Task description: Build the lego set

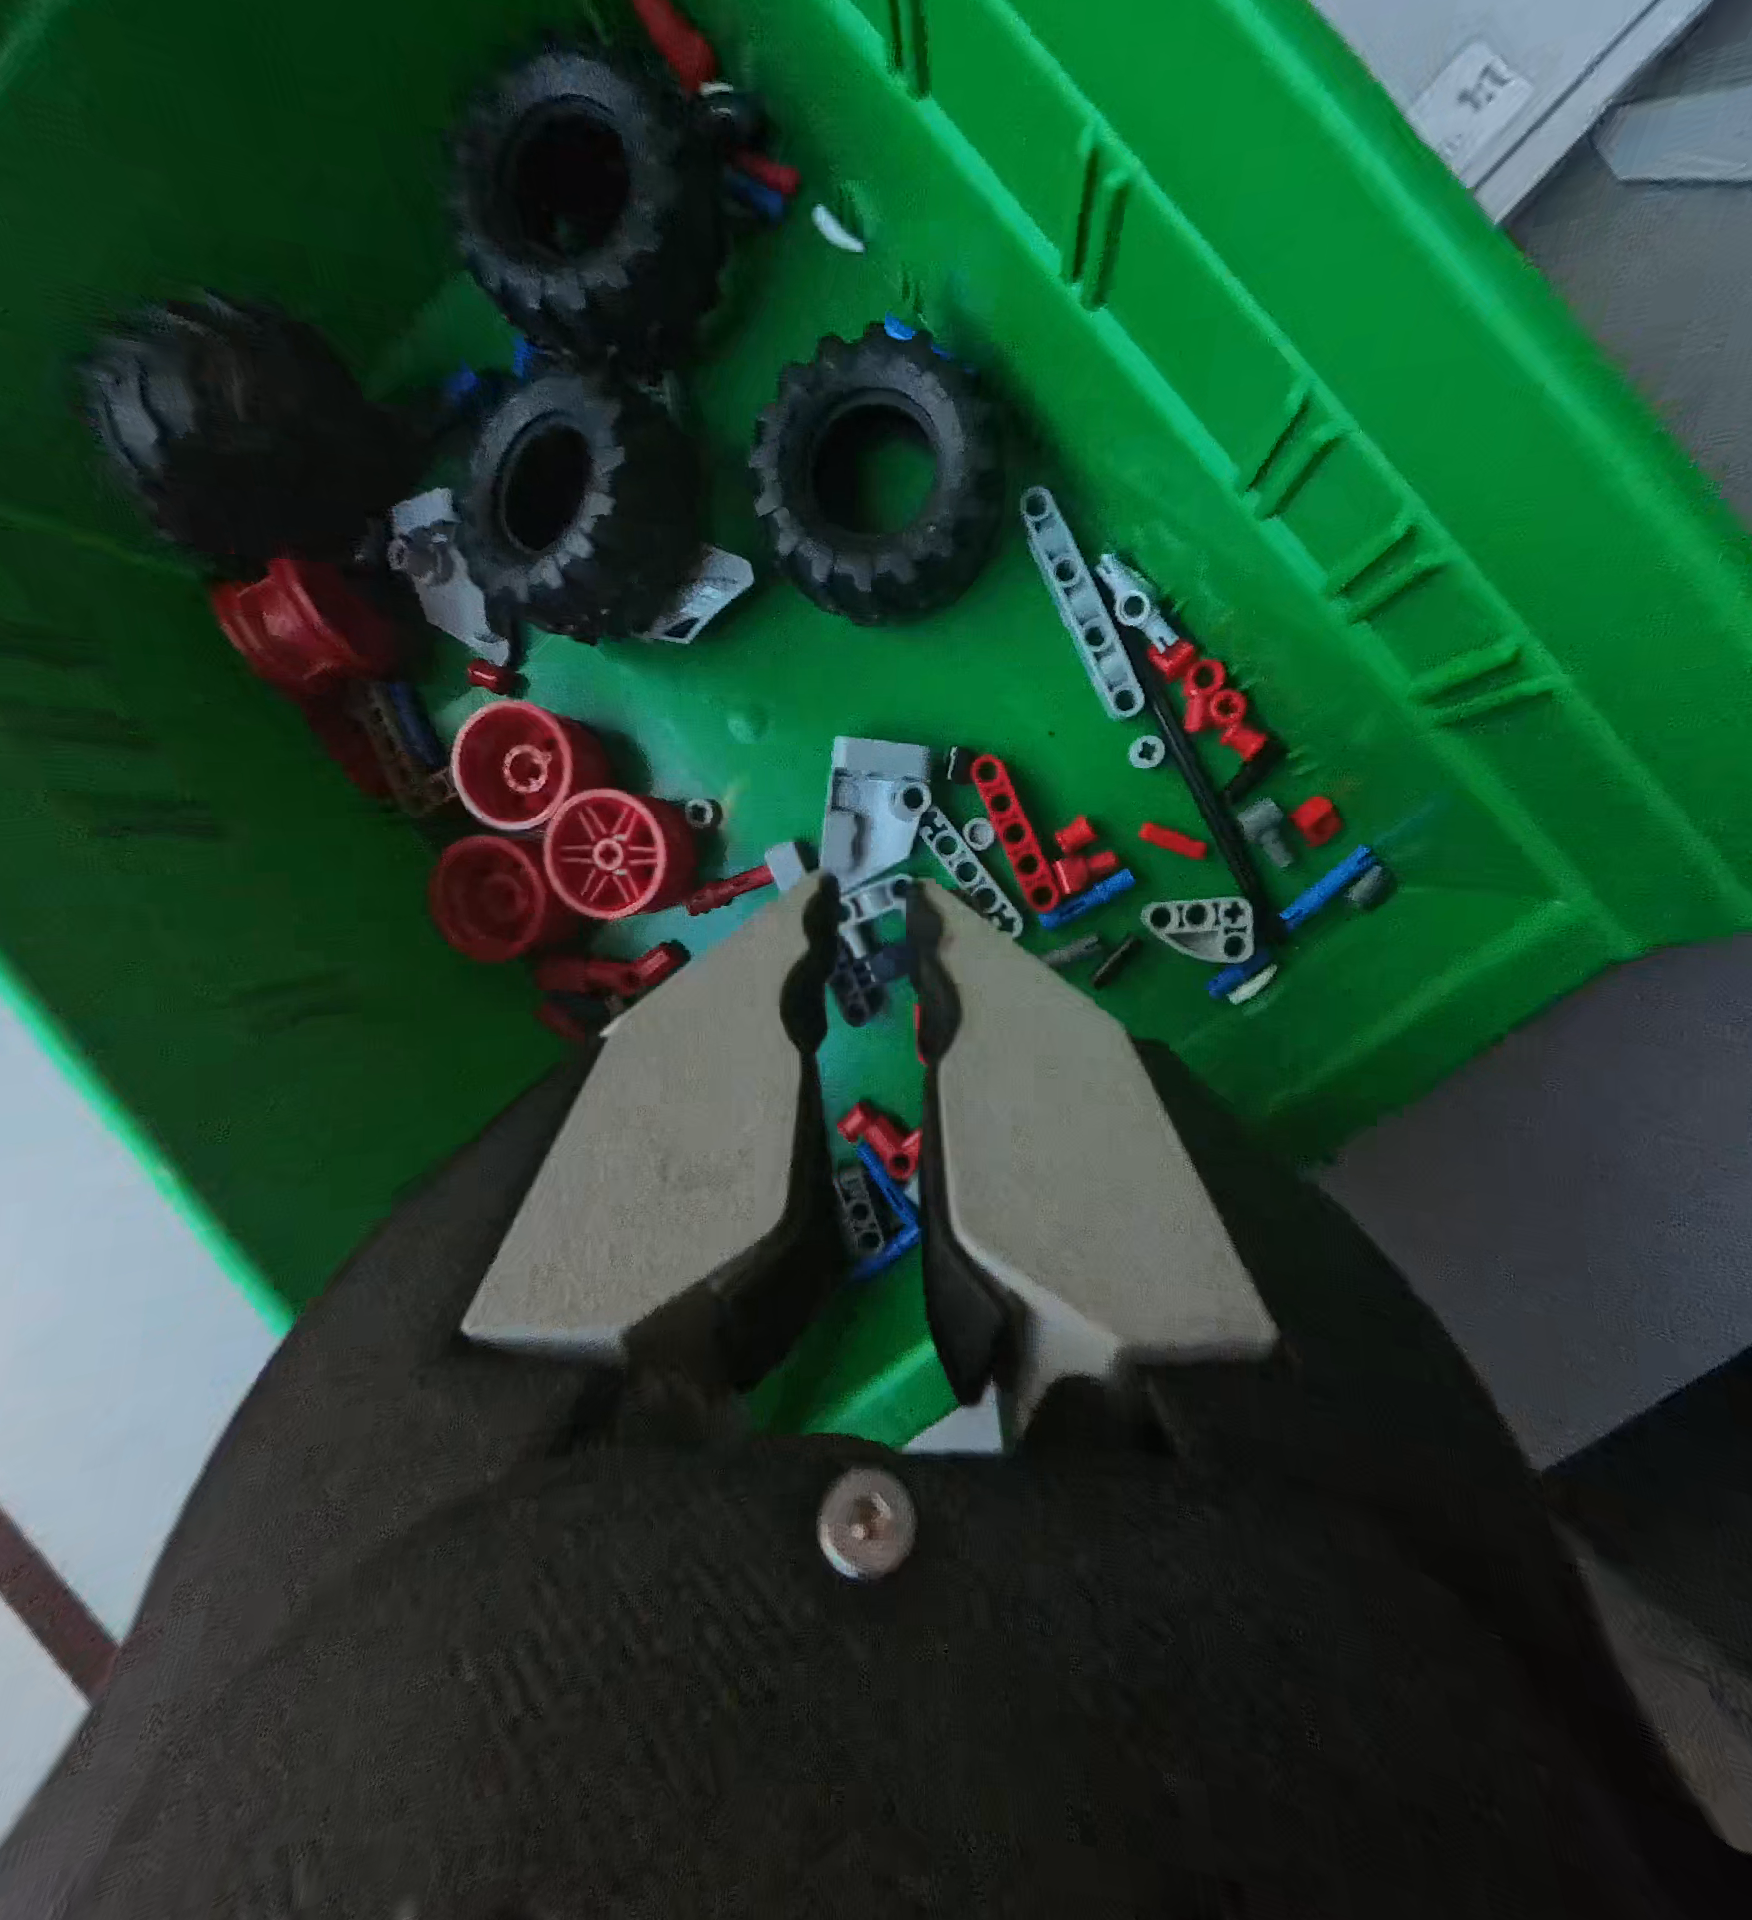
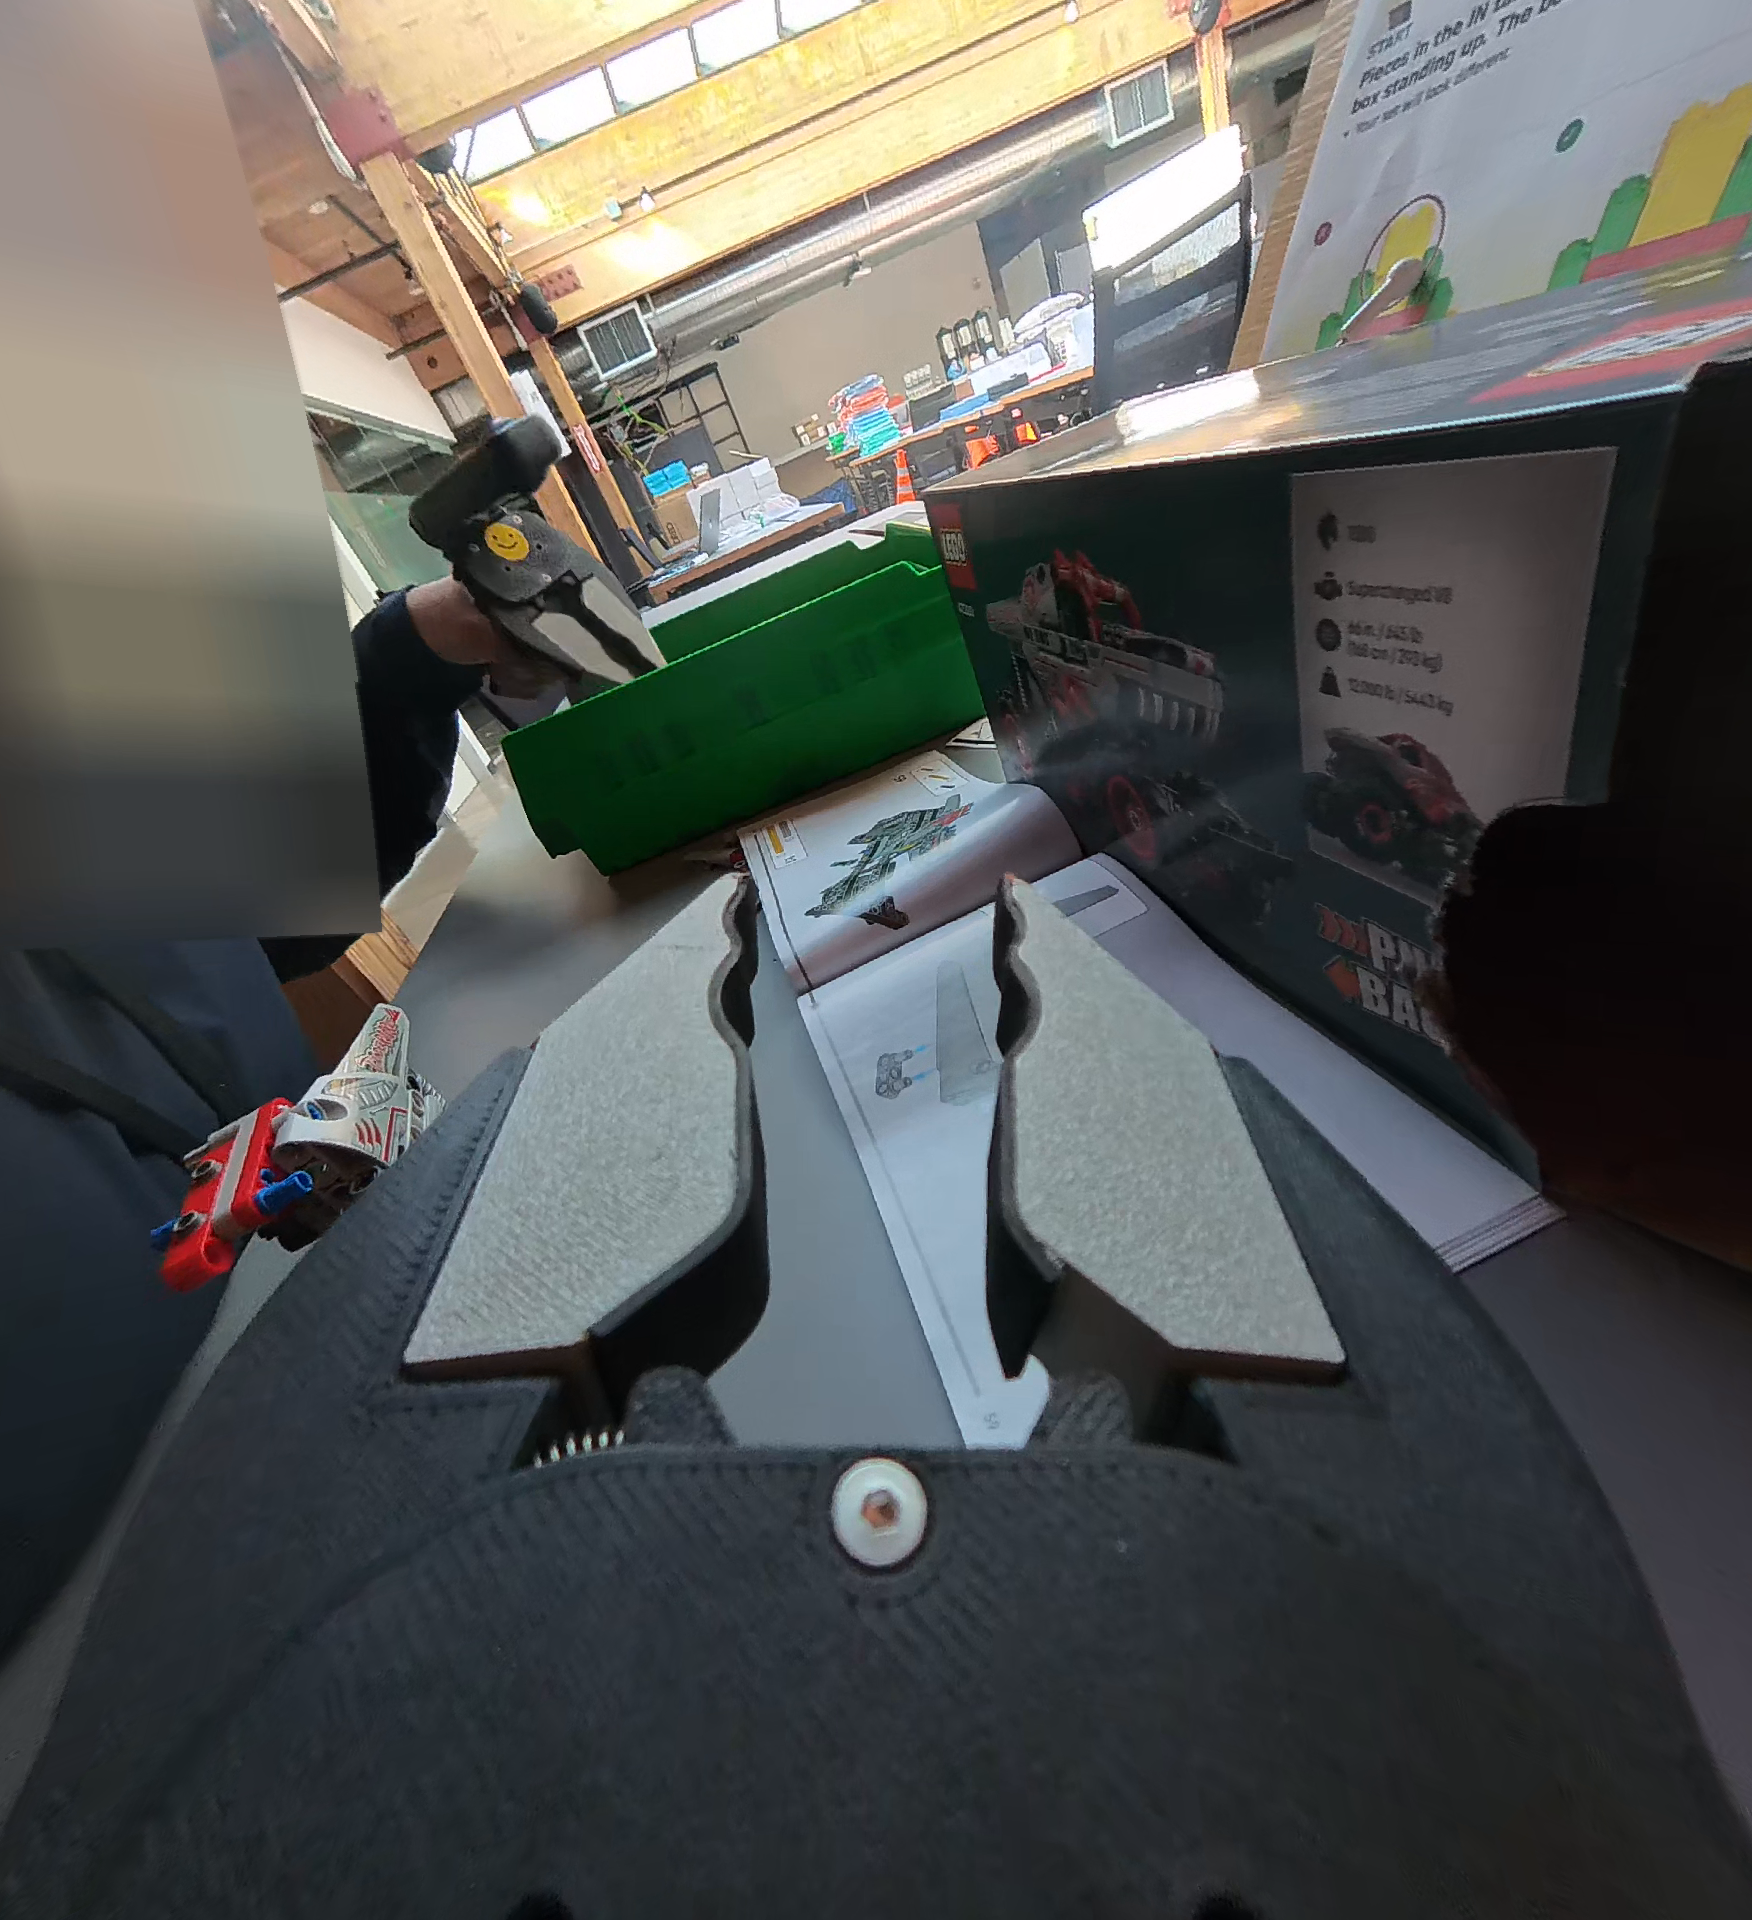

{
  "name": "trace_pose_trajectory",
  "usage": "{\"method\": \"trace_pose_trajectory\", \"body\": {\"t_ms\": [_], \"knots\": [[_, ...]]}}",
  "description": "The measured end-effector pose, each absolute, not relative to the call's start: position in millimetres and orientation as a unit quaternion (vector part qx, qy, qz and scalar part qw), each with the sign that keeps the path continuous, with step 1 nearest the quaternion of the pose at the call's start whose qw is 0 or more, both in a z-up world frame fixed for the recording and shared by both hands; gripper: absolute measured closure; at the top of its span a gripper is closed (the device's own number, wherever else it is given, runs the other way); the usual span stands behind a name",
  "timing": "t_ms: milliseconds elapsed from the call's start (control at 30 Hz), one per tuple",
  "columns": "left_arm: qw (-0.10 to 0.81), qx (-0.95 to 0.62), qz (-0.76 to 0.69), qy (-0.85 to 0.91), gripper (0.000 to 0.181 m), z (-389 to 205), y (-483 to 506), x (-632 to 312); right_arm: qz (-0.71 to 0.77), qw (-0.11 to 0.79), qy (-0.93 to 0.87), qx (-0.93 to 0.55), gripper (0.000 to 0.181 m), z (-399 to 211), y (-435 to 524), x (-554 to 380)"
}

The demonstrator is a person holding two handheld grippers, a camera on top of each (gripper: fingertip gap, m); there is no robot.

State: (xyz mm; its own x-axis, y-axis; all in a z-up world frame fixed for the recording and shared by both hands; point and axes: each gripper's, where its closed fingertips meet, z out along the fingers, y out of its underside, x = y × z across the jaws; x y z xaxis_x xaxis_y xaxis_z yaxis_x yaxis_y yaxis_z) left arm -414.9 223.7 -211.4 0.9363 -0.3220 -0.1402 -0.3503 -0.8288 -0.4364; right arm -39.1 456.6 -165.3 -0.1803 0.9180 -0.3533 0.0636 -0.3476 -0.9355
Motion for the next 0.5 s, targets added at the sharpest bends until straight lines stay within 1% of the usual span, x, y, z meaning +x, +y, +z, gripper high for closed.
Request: {"method": "trace_pose_trajectory", "body": {"t_ms": [67,167,300,433,500], "knots": [[0.241,-0.957,0.034,0.156,0.170,-209.6,223.4,-423.3,0.620,0.342,-0.455,-0.540,0.138,-165.6,456.5,-39.4],[0.225,-0.963,0.040,0.146,0.165,-219.6,221.9,-429.3,0.622,0.340,-0.454,-0.539,0.138,-165.4,456.6,-39.2],[0.209,-0.964,0.047,0.155,0.164,-230.3,229.7,-429.4,0.622,0.339,-0.456,-0.539,0.138,-165.9,456.0,-39.6],[0.160,-0.970,0.075,0.167,0.161,-248.3,235.2,-438.7,0.623,0.338,-0.454,-0.540,0.138,-165.7,456.7,-39.3],[0.130,-0.973,0.087,0.168,0.162,-258.7,234.5,-445.0,0.624,0.338,-0.454,-0.539,0.138,-165.5,456.5,-39.3]]}}
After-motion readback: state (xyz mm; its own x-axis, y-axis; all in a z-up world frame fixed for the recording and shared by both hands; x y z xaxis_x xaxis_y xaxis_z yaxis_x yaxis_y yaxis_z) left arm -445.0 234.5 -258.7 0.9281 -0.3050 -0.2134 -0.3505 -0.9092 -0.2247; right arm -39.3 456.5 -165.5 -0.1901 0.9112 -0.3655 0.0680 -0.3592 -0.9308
